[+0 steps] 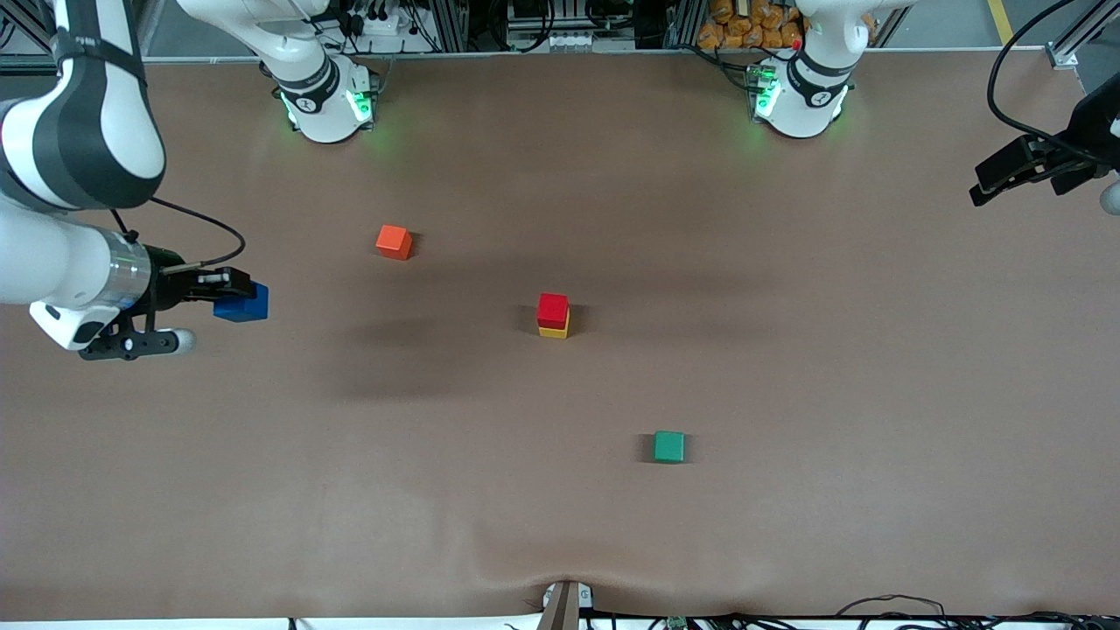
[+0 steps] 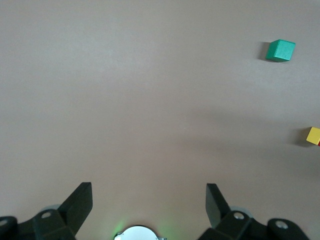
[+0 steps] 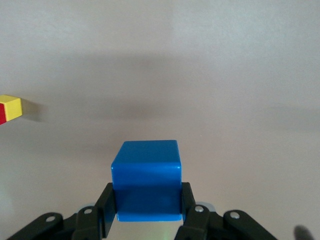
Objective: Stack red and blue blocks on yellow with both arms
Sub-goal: 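Lift the blue cube with the right gripper toward the red-yellow stack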
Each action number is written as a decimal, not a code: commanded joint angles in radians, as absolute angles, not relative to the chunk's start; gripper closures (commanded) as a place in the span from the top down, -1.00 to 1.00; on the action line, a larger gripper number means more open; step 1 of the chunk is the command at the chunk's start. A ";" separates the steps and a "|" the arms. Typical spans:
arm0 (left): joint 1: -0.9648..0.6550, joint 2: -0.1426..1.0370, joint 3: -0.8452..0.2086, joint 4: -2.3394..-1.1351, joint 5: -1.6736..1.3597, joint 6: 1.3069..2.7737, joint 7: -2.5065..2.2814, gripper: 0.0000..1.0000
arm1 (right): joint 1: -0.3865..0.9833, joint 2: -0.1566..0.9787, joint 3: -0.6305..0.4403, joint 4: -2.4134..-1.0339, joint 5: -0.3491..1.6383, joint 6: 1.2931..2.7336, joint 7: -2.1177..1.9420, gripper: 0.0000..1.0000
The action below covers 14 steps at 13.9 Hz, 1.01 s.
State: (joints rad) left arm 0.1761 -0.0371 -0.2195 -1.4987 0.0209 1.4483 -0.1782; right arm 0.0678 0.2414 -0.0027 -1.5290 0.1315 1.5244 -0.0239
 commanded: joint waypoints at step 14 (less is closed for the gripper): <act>0.189 -0.069 -0.221 -1.525 0.015 1.445 -0.163 1.00 | 0.423 0.432 -0.009 -1.178 0.160 1.511 0.440 -0.79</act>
State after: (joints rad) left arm 0.1767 -0.0377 -0.2192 -1.5008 0.0209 1.4478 -0.1782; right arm 0.4027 0.3763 0.0011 -1.2460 0.1404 1.4990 0.4156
